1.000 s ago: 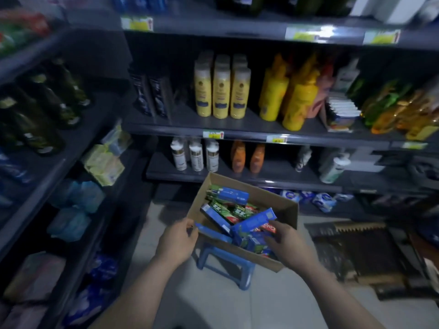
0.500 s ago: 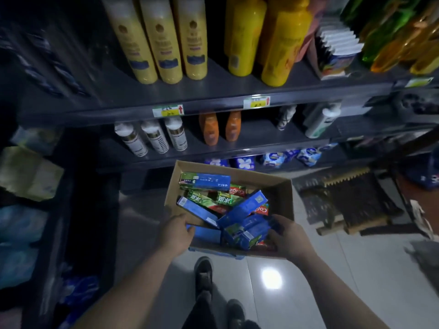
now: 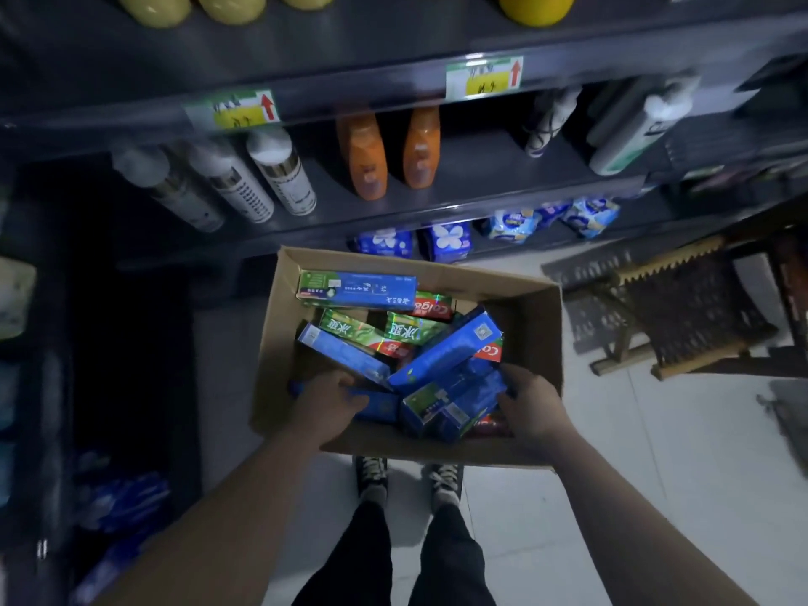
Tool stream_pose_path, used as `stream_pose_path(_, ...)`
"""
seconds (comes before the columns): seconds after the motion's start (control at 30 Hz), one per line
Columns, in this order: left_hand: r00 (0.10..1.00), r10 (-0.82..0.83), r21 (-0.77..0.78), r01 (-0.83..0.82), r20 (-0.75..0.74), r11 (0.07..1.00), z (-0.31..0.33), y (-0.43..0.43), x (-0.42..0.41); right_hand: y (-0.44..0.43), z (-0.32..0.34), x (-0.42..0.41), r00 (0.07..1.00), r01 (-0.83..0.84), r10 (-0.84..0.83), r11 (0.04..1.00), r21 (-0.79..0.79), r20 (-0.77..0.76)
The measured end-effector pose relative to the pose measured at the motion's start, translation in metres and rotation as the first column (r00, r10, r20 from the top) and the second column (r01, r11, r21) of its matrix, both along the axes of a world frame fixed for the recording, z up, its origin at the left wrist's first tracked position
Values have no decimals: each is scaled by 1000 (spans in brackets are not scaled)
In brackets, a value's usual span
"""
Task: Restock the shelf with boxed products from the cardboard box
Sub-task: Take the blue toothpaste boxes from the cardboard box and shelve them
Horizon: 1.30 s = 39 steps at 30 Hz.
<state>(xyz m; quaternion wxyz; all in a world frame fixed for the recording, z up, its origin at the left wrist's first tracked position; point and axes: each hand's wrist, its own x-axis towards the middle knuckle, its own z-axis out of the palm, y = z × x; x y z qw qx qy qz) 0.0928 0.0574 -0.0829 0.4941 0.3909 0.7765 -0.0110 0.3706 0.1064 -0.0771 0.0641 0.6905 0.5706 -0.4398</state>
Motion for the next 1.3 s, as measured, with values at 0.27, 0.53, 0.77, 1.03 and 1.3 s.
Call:
stream_pose_path(0.27,987,7,-97,8,161,995,-23,5,51,-2,-35,7,1000,9,-10,1000,-27,-28)
stream_pose_path(0.53,981,-105,-131,127,162,983,-43,4,71,-5,-51,13,997,36,-40,997,-61,-60)
stream_pose_path(0.77,967,159,-3,-162,200,987,-27,16,56,-5,-49,14,994,61,-66,996,-68,-84)
stream_pose_path(1.03,791,577,-42,-582,204,812,-3,41,19,5,-35,-1,977,93,-101,994,-52,-187)
stream_pose_path(1.3,488,838,-308,-780,243,544,-11,43,10,6,-29,-16,935,140,-177,981,-137,-307)
